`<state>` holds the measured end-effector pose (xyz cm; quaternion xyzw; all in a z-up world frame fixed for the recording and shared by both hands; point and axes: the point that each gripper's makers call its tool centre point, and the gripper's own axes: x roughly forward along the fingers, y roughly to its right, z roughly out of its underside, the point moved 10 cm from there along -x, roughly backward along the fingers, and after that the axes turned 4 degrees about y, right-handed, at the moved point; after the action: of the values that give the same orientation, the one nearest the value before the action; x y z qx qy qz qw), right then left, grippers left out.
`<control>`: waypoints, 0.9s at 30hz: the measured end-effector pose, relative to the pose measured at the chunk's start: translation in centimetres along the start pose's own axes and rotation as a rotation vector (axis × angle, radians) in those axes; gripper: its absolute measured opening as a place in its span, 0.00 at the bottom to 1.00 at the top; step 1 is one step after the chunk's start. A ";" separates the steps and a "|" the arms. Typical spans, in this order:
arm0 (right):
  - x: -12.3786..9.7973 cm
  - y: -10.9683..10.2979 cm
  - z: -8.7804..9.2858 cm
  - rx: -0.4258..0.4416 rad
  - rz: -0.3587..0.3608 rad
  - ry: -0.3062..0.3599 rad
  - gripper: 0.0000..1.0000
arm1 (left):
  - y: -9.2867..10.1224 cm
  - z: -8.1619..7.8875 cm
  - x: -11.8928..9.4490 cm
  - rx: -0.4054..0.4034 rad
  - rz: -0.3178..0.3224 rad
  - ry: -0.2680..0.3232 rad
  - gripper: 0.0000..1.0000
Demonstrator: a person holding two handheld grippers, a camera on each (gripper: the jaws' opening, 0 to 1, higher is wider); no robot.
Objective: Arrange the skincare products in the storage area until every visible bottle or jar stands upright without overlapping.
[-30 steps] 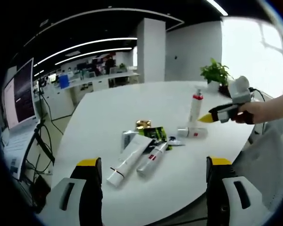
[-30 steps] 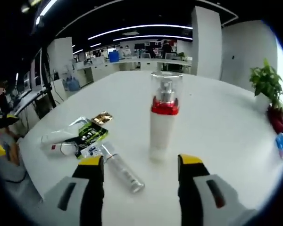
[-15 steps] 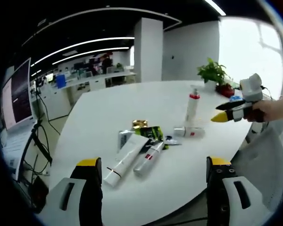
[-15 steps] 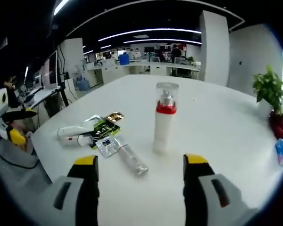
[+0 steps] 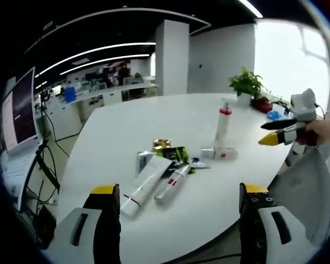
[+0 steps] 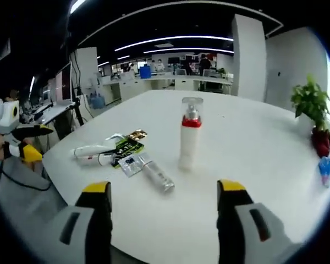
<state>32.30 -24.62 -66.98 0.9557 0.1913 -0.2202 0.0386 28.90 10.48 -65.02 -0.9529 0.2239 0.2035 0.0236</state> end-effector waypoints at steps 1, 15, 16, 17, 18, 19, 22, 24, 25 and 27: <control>-0.2 0.0 0.1 0.000 0.002 0.001 0.82 | 0.0 0.0 0.0 -0.001 0.000 0.000 0.87; -2.0 -0.9 -0.2 -0.011 0.016 0.072 0.85 | 0.0 0.2 0.0 0.008 -0.009 -0.011 0.88; -1.9 -0.8 -0.2 -0.007 0.020 0.079 0.85 | 0.1 0.2 0.0 0.011 -0.010 -0.014 0.88; -1.9 -0.7 -0.2 0.005 0.025 0.091 0.84 | 0.1 0.2 0.0 0.014 -0.009 -0.016 0.88; -1.9 -0.6 -0.1 0.015 0.027 0.100 0.84 | 0.2 0.3 0.1 0.017 -0.009 -0.019 0.88; -1.9 -0.6 -0.1 0.024 0.030 0.107 0.84 | 0.2 0.3 0.1 0.020 -0.010 -0.022 0.88; -2.0 -0.6 -0.2 0.035 0.029 0.114 0.84 | 0.2 0.4 0.1 0.030 -0.010 -0.030 0.88; -2.1 -0.7 -0.2 0.038 0.027 0.126 0.83 | 0.3 0.4 0.1 0.038 -0.010 -0.036 0.88; -2.1 -0.7 -0.2 0.036 0.029 0.129 0.83 | 0.3 0.4 0.1 0.039 -0.008 -0.040 0.88; -2.1 -0.7 -0.2 0.029 0.028 0.128 0.82 | 0.4 0.5 0.1 0.042 -0.007 -0.044 0.88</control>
<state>30.34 -24.65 -65.87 0.9709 0.1771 -0.1607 0.0157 28.62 10.14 -65.45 -0.9483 0.2240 0.2195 0.0493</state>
